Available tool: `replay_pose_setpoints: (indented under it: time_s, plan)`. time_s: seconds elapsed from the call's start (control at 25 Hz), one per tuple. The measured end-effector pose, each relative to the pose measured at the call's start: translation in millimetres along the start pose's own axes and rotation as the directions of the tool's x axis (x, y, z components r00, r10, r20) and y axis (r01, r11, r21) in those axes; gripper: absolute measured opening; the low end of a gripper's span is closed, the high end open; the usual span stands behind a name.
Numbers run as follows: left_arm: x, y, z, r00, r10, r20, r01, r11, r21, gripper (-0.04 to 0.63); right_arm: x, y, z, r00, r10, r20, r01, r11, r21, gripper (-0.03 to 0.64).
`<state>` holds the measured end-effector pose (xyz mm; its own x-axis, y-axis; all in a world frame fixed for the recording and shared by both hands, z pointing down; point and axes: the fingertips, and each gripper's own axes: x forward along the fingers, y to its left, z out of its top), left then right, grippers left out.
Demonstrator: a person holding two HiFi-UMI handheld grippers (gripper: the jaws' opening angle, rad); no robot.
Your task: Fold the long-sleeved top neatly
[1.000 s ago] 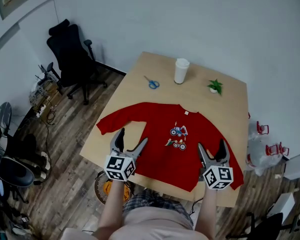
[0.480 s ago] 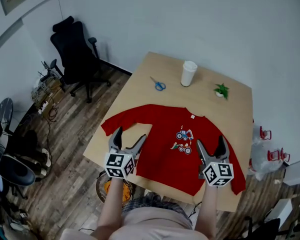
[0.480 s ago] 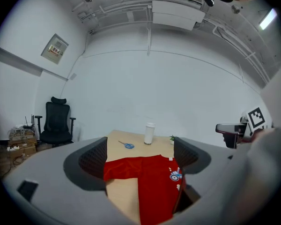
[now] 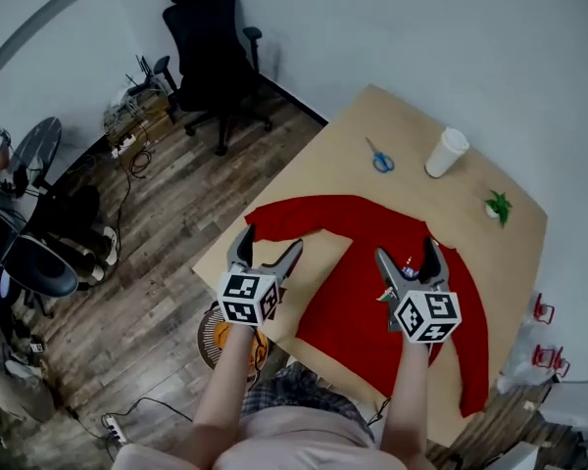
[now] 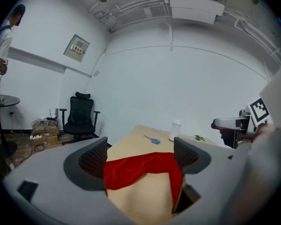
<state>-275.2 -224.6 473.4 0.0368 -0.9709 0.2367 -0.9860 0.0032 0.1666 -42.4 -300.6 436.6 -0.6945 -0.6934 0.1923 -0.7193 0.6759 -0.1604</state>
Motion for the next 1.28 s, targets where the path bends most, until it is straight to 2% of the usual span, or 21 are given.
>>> replay_pose_setpoints:
  time_s: [0.28,0.52,0.84,1.16,1.28]
  plan:
    - [17,64,-19,0.984,0.161,-0.072,-0.164,0.985,-0.046,0.427,96,65,-25,0.978,0.174,-0.117,-0.181,0.982,-0.052,0.466]
    - [43,101,-57,0.957,0.232,-0.171,-0.248,0.966,-0.078,0.426,164,88,-53,0.952,0.244,-0.184,-0.256,0.965,-0.048,0.463]
    - [64,137,-114,0.904,0.300,-0.304,-0.355,0.924,-0.145,0.417,209,102,-115,0.907,0.277,-0.317,-0.310,0.949,-0.059,0.462]
    - [65,145,-146,0.854,0.330,-0.401,-0.418,0.896,-0.152,0.311,211,96,-134,0.901,0.265,-0.344,-0.298,0.954,-0.044,0.460]
    - [64,143,-153,0.839,0.328,-0.435,-0.425,0.894,-0.145,0.267,209,93,-139,0.898,0.261,-0.355,-0.296,0.954,-0.046,0.457]
